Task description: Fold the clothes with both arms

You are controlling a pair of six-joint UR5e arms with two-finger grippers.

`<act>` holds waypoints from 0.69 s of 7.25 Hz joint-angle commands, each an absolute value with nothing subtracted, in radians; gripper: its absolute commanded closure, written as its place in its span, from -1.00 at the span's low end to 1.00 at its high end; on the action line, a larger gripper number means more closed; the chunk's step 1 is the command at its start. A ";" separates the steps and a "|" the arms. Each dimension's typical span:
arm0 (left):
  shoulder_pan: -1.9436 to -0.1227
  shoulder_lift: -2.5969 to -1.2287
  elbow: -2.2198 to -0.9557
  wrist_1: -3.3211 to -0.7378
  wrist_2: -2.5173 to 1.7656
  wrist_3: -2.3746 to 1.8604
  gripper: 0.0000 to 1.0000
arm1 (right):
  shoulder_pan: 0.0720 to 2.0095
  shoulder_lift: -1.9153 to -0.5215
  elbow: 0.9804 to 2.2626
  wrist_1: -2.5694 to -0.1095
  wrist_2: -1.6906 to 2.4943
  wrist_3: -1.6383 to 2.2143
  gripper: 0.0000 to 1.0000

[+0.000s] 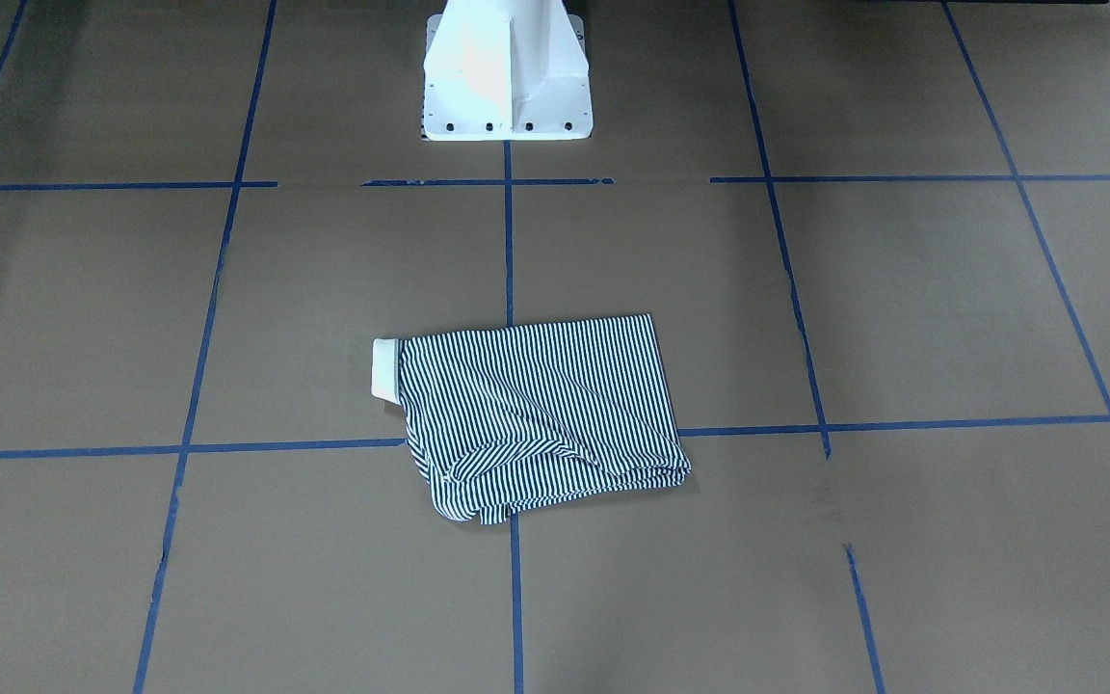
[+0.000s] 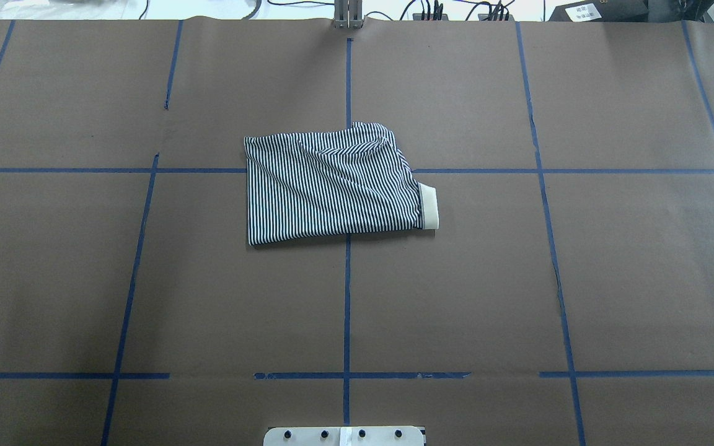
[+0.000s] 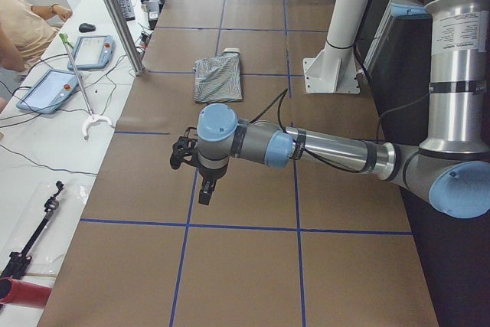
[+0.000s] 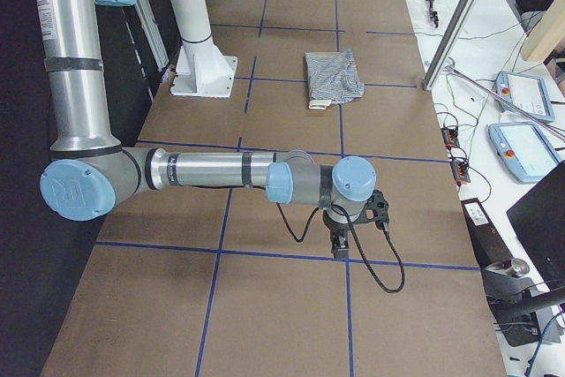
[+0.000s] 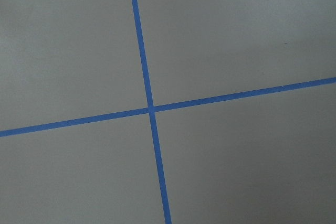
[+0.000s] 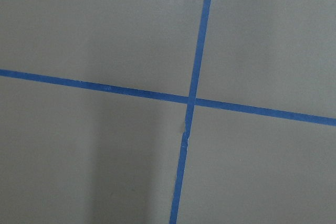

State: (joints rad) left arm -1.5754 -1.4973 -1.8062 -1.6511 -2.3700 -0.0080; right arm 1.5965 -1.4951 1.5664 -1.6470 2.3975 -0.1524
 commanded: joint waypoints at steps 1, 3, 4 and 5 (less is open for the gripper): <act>-1.575 -1.490 -1.795 -1.654 -2.364 -0.008 -1.00 | 1.638 -1.473 1.609 -1.716 2.378 -0.153 -1.00; -1.580 -1.477 -1.752 -1.651 -2.367 -0.006 -1.00 | 1.596 -1.473 1.631 -1.749 2.283 -0.155 -1.00; -1.580 -1.477 -1.762 -1.638 -2.365 -0.009 -1.00 | 1.576 -1.468 1.631 -1.797 2.248 -0.155 -1.00; -1.586 -1.476 -1.785 -1.603 -2.365 -0.009 -1.00 | 1.574 -1.474 1.631 -1.825 2.247 -0.156 -1.00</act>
State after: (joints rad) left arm -1.5812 -1.4782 -1.7665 -1.6346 -2.3659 -0.0082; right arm 1.5869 -1.4719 1.6292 -1.7830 2.2712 -0.1550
